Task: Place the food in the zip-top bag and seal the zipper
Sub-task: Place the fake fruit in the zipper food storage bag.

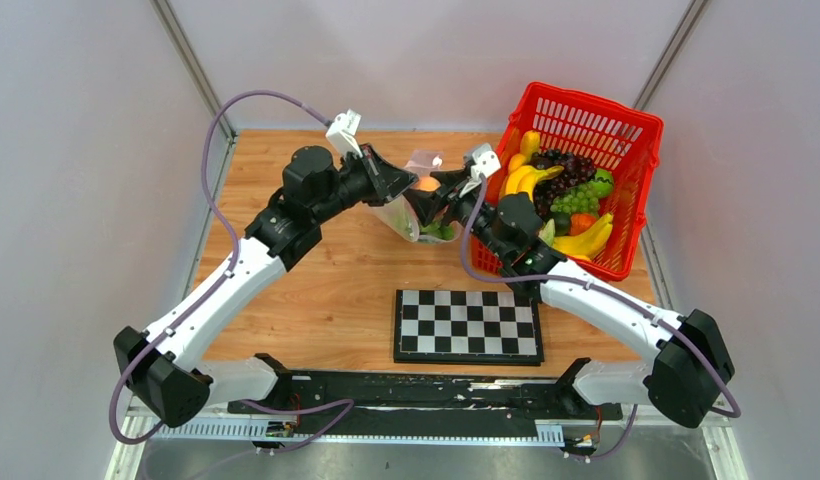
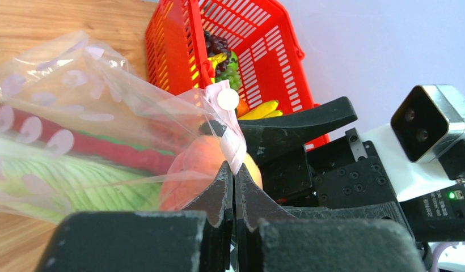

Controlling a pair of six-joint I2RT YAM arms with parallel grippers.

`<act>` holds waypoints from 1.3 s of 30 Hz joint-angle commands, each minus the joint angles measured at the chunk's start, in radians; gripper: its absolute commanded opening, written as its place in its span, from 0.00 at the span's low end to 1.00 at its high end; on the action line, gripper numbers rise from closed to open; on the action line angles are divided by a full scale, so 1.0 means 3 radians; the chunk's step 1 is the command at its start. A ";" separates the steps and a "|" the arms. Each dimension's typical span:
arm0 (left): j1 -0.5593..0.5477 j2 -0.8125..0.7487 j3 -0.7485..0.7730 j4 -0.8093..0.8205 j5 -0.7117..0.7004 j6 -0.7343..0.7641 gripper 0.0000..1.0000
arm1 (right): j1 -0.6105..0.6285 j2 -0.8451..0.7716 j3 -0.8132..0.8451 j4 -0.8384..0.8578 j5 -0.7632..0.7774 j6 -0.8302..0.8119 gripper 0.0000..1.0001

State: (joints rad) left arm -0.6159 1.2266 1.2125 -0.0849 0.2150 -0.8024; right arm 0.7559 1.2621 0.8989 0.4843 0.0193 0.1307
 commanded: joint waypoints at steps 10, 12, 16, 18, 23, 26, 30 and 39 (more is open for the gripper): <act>-0.0044 -0.0379 0.0392 -0.0605 -0.0037 0.0777 0.00 | -0.0457 0.0107 0.0478 -0.0652 -0.1168 0.0045 0.32; -0.0046 -0.0386 0.0399 -0.0690 -0.0056 0.0844 0.00 | -0.0575 0.0144 0.0542 -0.0746 -0.1501 0.0161 0.31; -0.0048 -0.0392 0.0369 -0.0707 -0.0026 0.0845 0.00 | -0.0679 0.0161 0.0589 -0.0841 -0.1526 0.0336 0.31; -0.0044 -0.0388 0.0337 -0.0635 0.0026 0.0782 0.00 | -0.0680 0.0186 0.0608 -0.0866 -0.1498 0.0312 0.31; -0.0047 -0.0360 0.0089 -0.0247 0.0200 0.0430 0.00 | -0.0602 0.0285 0.0543 -0.0471 -0.1415 0.0645 0.33; -0.0044 -0.0361 -0.0068 -0.0002 0.0180 0.0196 0.00 | -0.0460 0.0375 0.0637 -0.0585 -0.1255 0.0628 0.38; -0.0044 -0.0354 -0.0164 0.0128 0.0095 0.0081 0.00 | -0.0340 0.0415 0.0617 -0.0615 -0.0886 0.0796 0.44; -0.0039 -0.0439 -0.0331 0.0124 -0.0238 0.0179 0.00 | -0.0338 0.0731 0.1115 -0.1489 -0.1428 0.1182 0.63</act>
State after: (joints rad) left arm -0.6266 1.1309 1.1038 -0.1333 0.1852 -0.7570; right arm 0.6479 1.4357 1.1320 0.1638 -0.2852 0.4179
